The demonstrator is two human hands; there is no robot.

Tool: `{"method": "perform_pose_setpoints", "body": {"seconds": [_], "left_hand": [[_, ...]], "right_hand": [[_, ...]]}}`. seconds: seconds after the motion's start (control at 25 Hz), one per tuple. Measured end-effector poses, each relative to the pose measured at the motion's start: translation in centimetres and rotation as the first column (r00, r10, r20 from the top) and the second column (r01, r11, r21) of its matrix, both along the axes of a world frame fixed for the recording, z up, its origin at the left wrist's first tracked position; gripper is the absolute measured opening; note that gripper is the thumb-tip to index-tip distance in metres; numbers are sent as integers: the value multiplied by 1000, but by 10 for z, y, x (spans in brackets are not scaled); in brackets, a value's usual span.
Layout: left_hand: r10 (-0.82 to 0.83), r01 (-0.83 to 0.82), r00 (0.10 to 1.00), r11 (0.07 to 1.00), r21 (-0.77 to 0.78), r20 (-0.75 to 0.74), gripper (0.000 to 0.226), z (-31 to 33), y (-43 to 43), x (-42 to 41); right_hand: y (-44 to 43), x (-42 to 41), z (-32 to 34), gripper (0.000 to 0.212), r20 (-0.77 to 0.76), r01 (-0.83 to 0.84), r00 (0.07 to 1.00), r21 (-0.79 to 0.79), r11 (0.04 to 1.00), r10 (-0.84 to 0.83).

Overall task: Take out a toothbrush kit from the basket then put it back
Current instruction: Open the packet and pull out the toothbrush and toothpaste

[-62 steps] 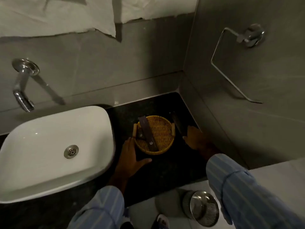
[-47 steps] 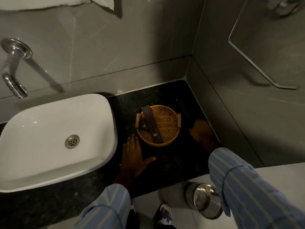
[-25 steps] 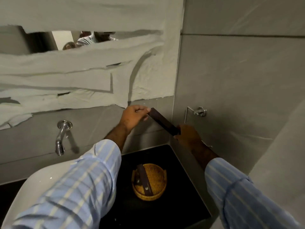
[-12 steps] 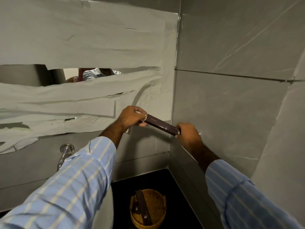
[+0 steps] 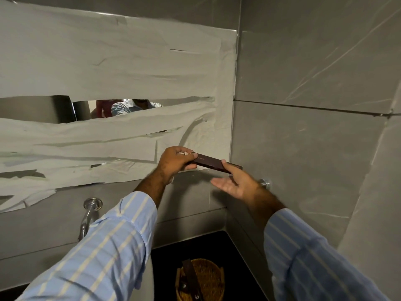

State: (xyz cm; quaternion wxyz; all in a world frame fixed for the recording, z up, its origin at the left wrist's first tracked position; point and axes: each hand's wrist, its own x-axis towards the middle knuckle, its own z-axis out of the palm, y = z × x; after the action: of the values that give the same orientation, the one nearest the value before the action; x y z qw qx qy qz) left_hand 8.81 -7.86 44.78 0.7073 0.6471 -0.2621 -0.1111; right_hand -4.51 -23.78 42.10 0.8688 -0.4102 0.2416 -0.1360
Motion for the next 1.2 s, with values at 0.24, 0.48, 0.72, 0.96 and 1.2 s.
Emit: {"method": "perform_pose_setpoints", "body": {"seconds": [0.24, 0.48, 0.72, 0.96, 1.2], "left_hand": [[-149, 120, 960, 984, -132, -235, 24, -17, 16, 11], [282, -302, 939, 950, 78, 198, 6, -27, 4, 16], [-208, -54, 850, 880, -472, -485, 15, -34, -9, 9], [-395, -55, 741, 770, -636, -543, 37, -51, -16, -6], [-316, 88, 870, 856, -510, -380, 26, -61, -20, -12]], "right_hand": [[13, 17, 12, 3, 197, 53, 976, 200, 978, -93], [10, 25, 22, 2, 189, 86, 977, 61, 994, -96], [7, 31, 55, 1, 224, 176, 970, -364, 914, -98], [7, 38, 84, 8, 176, 179, 980, -614, 768, -87], [-5, 38, 83, 12, 160, 230, 973, -598, 768, -168]]}}
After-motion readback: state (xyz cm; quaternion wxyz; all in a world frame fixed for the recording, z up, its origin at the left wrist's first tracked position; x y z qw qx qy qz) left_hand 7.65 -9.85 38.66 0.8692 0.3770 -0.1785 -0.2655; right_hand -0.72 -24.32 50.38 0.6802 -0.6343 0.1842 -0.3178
